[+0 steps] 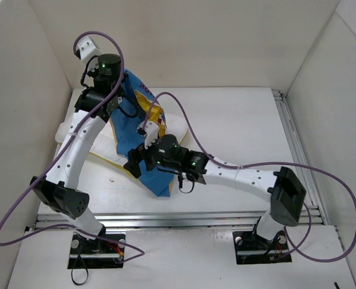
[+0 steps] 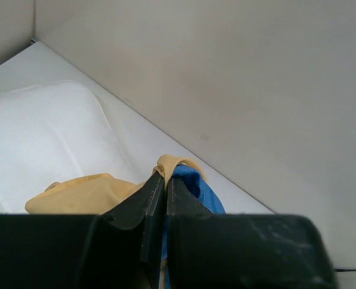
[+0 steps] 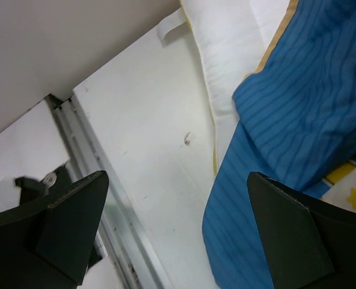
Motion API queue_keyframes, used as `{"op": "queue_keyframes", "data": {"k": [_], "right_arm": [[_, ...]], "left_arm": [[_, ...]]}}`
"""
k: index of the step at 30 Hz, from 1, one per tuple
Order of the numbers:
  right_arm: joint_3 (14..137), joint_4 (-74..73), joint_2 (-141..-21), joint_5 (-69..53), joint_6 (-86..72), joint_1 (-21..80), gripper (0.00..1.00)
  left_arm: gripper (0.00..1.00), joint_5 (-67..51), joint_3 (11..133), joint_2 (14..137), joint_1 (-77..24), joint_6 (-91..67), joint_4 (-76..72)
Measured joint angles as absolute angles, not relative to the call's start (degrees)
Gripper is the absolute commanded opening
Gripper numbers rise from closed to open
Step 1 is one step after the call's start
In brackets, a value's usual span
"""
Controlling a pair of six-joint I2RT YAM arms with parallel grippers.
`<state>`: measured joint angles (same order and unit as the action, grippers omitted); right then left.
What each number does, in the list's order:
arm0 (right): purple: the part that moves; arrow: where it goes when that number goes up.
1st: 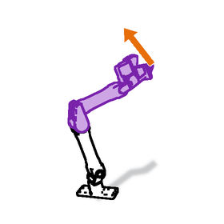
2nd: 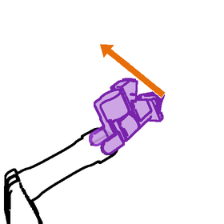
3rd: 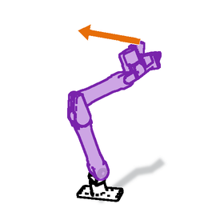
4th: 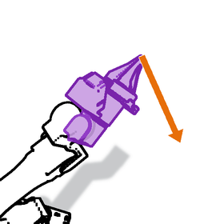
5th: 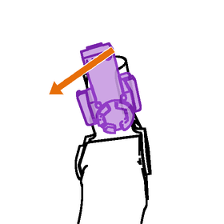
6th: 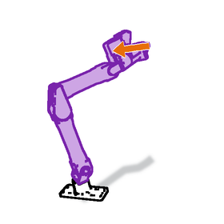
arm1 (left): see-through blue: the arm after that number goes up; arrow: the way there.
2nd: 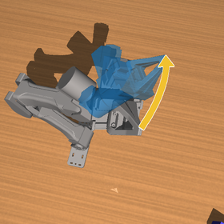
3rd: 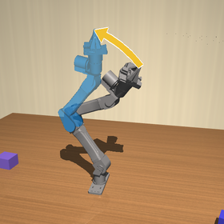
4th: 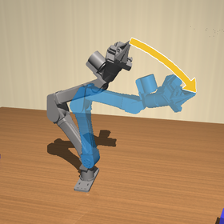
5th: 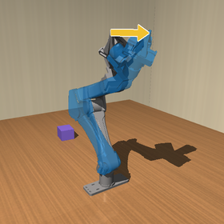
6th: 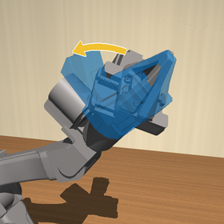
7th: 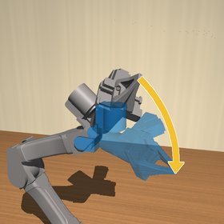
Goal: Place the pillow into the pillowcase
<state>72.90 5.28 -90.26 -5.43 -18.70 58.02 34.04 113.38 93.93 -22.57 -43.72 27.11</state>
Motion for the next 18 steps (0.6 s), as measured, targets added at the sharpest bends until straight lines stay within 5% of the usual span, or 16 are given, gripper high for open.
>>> {"op": "queue_keyframes", "data": {"k": [8, 18], "right_arm": [[86.0, 1.7, -107.4, 9.5, -19.8, 58.0, 0.98], [89.0, -4.8, -111.9, 19.8, -22.1, 57.4, 0.89]], "left_arm": [[0.0, 31.7, 110.0, 90.9, -20.6, -43.5, 26.2], [0.0, 30.8, 107.9, 87.7, -19.7, -42.4, 23.6]]}}
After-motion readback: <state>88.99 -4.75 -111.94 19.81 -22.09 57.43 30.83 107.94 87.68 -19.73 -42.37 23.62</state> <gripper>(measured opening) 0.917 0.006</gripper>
